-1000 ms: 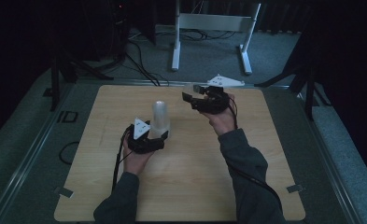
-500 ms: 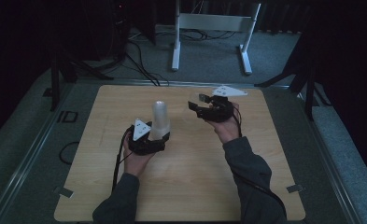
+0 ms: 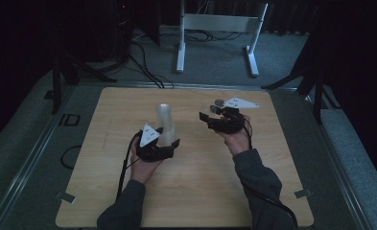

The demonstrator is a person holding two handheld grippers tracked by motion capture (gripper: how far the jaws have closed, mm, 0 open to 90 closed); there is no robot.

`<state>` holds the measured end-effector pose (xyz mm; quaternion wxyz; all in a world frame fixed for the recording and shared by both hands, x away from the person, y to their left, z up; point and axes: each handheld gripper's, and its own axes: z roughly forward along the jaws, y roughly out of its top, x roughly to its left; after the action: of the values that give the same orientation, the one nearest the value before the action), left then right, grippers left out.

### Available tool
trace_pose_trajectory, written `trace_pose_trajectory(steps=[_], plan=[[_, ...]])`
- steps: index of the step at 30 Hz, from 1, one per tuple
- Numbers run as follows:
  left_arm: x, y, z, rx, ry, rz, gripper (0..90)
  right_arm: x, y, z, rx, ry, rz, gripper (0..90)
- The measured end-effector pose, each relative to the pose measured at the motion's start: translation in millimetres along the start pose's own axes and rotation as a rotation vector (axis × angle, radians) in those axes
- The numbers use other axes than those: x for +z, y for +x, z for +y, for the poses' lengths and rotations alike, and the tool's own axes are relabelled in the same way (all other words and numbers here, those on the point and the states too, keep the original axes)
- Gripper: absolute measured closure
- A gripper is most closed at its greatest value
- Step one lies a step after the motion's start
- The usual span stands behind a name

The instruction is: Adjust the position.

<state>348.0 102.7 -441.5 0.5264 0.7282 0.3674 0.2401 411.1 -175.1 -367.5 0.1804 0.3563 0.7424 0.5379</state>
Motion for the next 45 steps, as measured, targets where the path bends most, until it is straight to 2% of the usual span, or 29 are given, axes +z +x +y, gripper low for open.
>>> trace_pose_trajectory(steps=[9, 23, 27, 35, 37, 45], plan=[[1.5, -7.5, 0.5, 0.015, -0.013, -0.007, 20.8, 1.6, -4.0, -14.1, 0.023, 0.014, -0.007, 41.0], [11.7, -15.2, -2.0, 0.035, 0.009, -0.030, 21.1, -3.8, -5.5, -18.3, 0.038, 0.005, -0.020, 41.0], [14.7, -16.3, -2.8, 0.028, 0.012, -0.039, 21.1, -4.9, -5.9, -20.6, 0.047, 0.005, -0.023, 41.0], [20.2, -18.9, -5.1, 0.038, 0.019, -0.038, 21.1, -9.0, -8.0, -24.2, 0.062, 0.002, -0.031, 41.0], [23.4, -21.0, -5.3, 0.033, 0.030, -0.060, 23.5, -11.2, -8.4, -26.9, 0.068, 0.004, -0.035, 41.0], [29.1, -25.8, -4.8, 0.045, 0.034, -0.089, 25.1, -14.1, -7.6, -34.8, 0.079, 0.013, -0.037, 41.0]])
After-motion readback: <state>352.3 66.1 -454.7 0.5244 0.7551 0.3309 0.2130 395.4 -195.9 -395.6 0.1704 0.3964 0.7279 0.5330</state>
